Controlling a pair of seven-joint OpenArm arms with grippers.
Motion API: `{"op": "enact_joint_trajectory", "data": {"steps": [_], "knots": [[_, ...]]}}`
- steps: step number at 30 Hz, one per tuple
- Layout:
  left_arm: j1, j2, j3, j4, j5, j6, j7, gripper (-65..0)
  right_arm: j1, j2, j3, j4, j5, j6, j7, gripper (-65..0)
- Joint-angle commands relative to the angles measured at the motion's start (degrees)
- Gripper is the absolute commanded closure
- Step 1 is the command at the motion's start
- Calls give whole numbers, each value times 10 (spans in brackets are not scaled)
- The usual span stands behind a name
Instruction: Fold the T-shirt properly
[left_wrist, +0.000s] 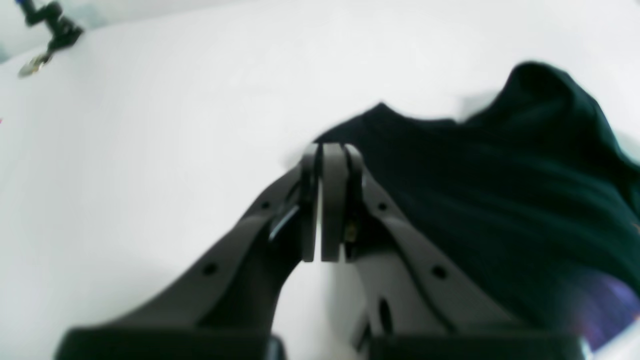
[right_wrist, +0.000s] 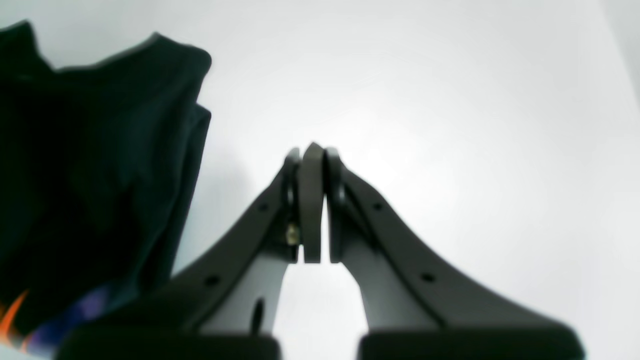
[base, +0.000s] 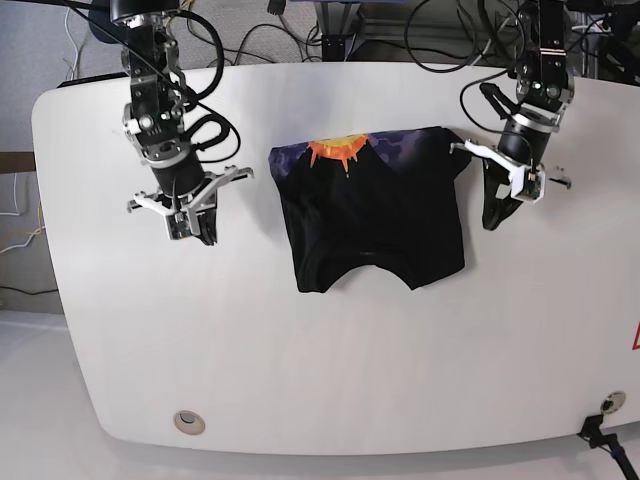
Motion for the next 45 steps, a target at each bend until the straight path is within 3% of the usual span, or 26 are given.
{"op": "enact_joint_trajectory", "data": {"steps": [1, 6, 14, 22, 26, 32, 36, 45], "knots": [[26, -4, -4, 31, -7, 0, -19, 0, -26, -5, 28, 48, 6, 19, 20, 0], [128, -4, -10, 71, -9, -1, -20, 0, -156, -5, 37, 81, 6, 23, 27, 0], [302, 28, -39, 81, -9, -2, -21, 0, -366, -6, 39, 82, 6, 17, 124, 0], [407, 29, -35, 67, -8, -2, -20, 0, -500, -38, 38, 61, 6, 17, 129, 0], [403, 28, -18, -13, -8, -2, -20, 0, -484, -52, 35, -7, 5, 20, 129, 0], [309, 25, 26, -171, -6, -2, -19, 0, -387, -57, 35, -177, 6, 23, 129, 0], [243, 26, 56, -269, -6, -2, -17, 0, -324, -57, 35, -281, 2, 51, 129, 0], [105, 29, 78, -498, -6, -2, -17, 0, -219, -57, 35, -457, 1, 52, 129, 0]]}}
